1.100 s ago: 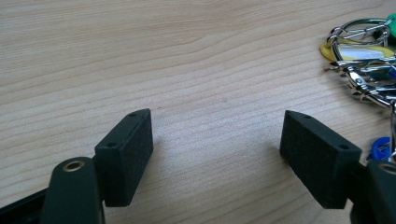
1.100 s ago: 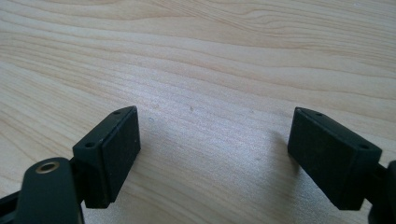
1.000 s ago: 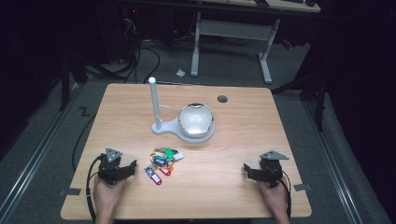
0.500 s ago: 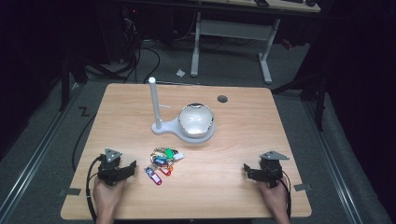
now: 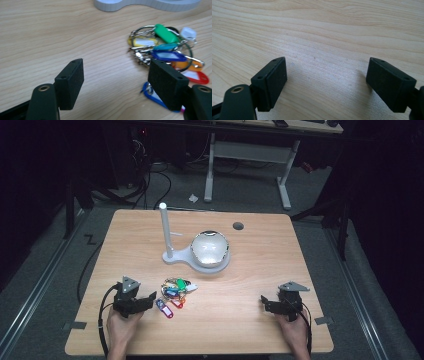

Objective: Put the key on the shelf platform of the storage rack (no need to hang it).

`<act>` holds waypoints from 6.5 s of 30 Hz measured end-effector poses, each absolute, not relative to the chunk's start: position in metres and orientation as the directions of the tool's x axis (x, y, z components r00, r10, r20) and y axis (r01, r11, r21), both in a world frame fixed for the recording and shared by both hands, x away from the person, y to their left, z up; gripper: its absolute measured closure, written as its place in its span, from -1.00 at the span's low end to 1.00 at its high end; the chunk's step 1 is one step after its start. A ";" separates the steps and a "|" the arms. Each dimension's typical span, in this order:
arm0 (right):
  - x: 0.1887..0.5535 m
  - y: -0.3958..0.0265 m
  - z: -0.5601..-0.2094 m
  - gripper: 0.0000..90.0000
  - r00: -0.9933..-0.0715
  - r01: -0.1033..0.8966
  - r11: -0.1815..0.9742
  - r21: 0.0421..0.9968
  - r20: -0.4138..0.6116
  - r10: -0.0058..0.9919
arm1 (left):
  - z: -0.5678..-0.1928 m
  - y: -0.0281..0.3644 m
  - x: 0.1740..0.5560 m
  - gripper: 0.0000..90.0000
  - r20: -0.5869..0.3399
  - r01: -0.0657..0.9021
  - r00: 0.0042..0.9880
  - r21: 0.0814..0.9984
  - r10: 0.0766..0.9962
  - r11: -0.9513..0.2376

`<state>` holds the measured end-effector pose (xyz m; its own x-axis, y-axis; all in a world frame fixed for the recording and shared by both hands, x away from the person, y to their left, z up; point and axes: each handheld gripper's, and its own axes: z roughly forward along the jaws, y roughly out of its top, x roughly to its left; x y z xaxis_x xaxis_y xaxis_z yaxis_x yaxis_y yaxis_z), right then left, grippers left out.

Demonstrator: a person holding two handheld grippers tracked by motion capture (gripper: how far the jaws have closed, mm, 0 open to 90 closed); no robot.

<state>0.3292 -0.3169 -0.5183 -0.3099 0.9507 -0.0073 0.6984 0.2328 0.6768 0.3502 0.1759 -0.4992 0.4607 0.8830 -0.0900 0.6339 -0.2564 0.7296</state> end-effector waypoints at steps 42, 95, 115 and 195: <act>0.329 -0.317 -0.518 -0.62 -0.310 0.698 0.233 0.677 -0.007 0.951 | -0.507 0.100 0.383 -0.38 -0.044 0.624 0.584 0.662 0.811 -0.414; 0.329 -0.317 -0.518 -0.62 -0.309 0.699 0.232 0.676 -0.006 0.951 | -0.466 0.120 0.381 0.88 -0.086 0.572 0.608 0.737 0.789 -0.360; 0.329 -0.317 -0.518 -0.62 -0.309 0.699 0.232 0.677 -0.006 0.951 | -0.411 0.131 0.376 0.88 -0.095 0.512 0.647 0.789 0.756 -0.339; 0.329 -0.317 -0.518 -0.62 -0.313 0.698 0.235 0.676 -0.007 0.950 | -0.300 0.036 0.450 0.88 -0.120 0.393 0.784 0.856 0.609 -0.336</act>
